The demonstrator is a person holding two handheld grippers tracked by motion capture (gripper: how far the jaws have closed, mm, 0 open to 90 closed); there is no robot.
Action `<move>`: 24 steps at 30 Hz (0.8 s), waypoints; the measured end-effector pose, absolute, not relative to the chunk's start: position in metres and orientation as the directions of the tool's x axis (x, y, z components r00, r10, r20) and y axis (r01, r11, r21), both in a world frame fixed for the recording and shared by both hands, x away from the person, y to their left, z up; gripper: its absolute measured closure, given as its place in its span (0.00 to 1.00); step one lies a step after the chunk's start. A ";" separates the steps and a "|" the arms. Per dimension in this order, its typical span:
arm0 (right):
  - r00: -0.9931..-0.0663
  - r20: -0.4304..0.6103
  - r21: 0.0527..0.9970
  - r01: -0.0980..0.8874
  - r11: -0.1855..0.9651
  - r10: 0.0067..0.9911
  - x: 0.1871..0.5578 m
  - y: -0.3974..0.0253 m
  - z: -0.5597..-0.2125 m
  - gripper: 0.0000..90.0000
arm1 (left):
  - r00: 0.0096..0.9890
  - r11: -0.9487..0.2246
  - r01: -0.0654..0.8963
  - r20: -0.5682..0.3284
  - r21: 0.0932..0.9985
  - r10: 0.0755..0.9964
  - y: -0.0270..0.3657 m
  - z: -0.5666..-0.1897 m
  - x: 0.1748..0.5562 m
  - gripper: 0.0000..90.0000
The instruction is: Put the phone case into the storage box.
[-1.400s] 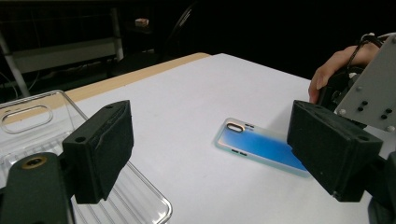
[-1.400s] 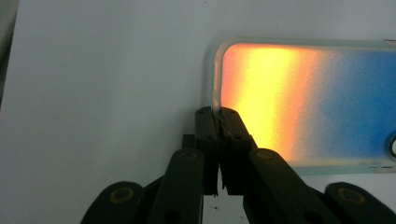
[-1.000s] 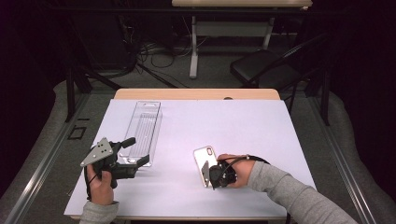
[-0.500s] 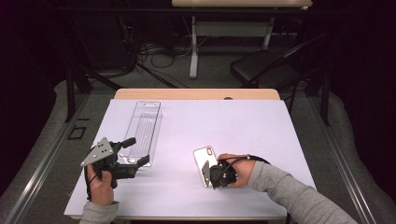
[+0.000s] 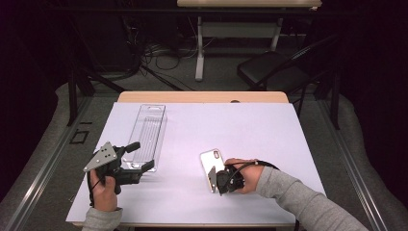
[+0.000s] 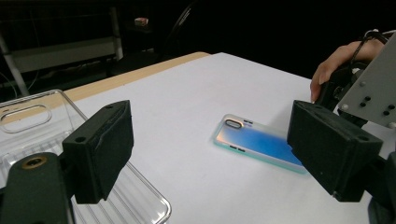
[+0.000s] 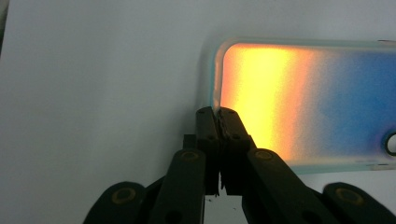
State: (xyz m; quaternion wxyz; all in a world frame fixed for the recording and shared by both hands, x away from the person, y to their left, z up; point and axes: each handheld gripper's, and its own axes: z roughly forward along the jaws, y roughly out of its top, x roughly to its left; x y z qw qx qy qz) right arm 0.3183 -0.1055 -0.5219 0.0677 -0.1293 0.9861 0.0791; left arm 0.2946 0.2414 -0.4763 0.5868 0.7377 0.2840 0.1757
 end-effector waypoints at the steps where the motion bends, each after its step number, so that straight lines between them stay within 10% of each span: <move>1: -0.957 -0.159 0.141 -0.265 0.954 -0.243 0.318 -0.105 -0.521 0.98 | 0.776 -0.151 0.213 -0.074 0.965 0.626 0.241 -0.476 0.295 0.17; 24: -0.946 -0.262 0.192 -0.244 0.950 -0.190 0.319 -0.109 -0.508 0.98 | 0.779 -0.143 0.222 -0.087 0.965 0.620 0.239 -0.475 0.294 0.17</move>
